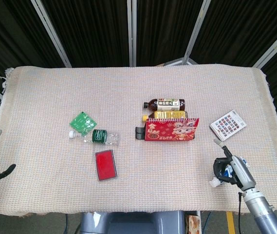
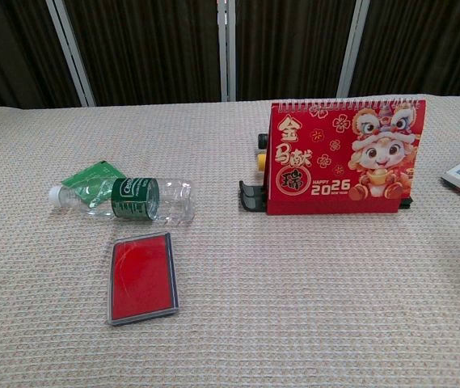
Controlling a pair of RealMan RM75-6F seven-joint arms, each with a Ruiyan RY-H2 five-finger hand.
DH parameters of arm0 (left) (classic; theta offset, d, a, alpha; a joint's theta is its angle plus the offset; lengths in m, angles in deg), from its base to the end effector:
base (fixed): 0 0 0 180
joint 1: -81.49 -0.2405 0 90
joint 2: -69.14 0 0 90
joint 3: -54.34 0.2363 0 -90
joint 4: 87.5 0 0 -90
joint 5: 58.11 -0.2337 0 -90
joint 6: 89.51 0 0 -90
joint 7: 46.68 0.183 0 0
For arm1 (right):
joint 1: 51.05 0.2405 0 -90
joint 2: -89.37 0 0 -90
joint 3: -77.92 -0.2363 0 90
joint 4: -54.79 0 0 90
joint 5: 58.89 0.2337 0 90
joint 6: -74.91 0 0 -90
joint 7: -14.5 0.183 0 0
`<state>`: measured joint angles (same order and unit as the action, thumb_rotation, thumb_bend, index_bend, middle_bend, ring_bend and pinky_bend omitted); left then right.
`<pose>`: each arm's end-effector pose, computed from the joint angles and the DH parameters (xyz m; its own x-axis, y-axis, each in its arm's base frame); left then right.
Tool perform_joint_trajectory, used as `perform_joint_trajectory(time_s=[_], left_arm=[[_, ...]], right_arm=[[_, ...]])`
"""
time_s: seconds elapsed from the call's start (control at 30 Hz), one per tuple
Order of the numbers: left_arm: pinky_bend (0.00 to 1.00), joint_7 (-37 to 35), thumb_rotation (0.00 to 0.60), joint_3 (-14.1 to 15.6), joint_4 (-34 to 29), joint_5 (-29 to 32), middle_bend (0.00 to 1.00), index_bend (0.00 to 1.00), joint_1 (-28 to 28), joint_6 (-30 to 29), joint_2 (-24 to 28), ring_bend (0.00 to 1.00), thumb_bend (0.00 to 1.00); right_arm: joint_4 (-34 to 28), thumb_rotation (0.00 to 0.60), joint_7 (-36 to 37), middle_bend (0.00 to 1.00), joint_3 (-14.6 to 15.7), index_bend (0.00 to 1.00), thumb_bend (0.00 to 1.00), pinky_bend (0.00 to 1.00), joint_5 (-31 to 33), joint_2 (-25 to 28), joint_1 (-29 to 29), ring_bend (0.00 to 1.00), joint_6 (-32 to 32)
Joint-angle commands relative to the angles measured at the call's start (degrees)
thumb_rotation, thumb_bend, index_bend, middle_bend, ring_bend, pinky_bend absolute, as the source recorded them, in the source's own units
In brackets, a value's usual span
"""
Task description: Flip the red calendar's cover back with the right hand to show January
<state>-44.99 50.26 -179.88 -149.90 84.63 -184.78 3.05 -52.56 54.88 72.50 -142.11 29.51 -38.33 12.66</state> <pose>-0.2736 0.2124 0.1448 0.3768 -0.1842 0.9078 0.9149 -0.0795 -0.3959 -0.2366 -0.2476 0.0667 -0.4431 -0.3389 0.8299 -0.8954 0.1216 -0.4284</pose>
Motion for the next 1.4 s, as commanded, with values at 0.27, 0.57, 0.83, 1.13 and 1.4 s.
perform_joint_trajectory(time_s=[0.27, 0.57, 0.83, 1.13, 1.4], left_arm=[[0.0, 0.4, 0.6, 0.2, -1.1, -1.4, 0.0, 0.0, -0.3, -1.2, 0.5, 0.0, 0.08], [0.0, 0.3, 0.6, 0.3, -1.2, -2.0, 0.0, 0.0, -0.3, -1.3, 0.6, 0.0, 0.08], [0.0, -0.7, 0.6, 0.3, -1.0, -2.0, 0.0, 0.0, -0.2, -1.1, 0.8, 0.0, 0.08], [0.0, -0.8, 0.6, 0.4, -1.0, -2.1, 0.0, 0.0, -0.1, -0.7, 0.8, 0.0, 0.08], [0.0, -0.8, 0.6, 0.7, -1.2, -2.5, 0.0, 0.0, 0.1, -0.5, 0.8, 0.0, 0.08]], right_arm=[[2.6, 0.6, 37.4, 0.7, -4.8, 0.0, 0.53, 0.66, 8.7, -4.5, 11.9, 0.64, 24.9], [8.5, 0.6, 40.6, 0.7, -5.7, 0.0, 0.52, 0.66, 11.1, -9.7, 13.9, 0.64, 30.1], [11.9, 0.6, 37.1, 0.69, -6.5, 0.0, 0.52, 0.66, 15.8, -12.2, 14.8, 0.64, 32.3], [13.2, 0.6, 32.9, 0.68, -7.7, 0.0, 0.52, 0.66, 19.8, -13.1, 14.8, 0.64, 33.4], [14.7, 0.6, 30.9, 0.68, -9.3, 0.0, 0.52, 0.66, 22.5, -13.8, 14.6, 0.64, 34.7]])
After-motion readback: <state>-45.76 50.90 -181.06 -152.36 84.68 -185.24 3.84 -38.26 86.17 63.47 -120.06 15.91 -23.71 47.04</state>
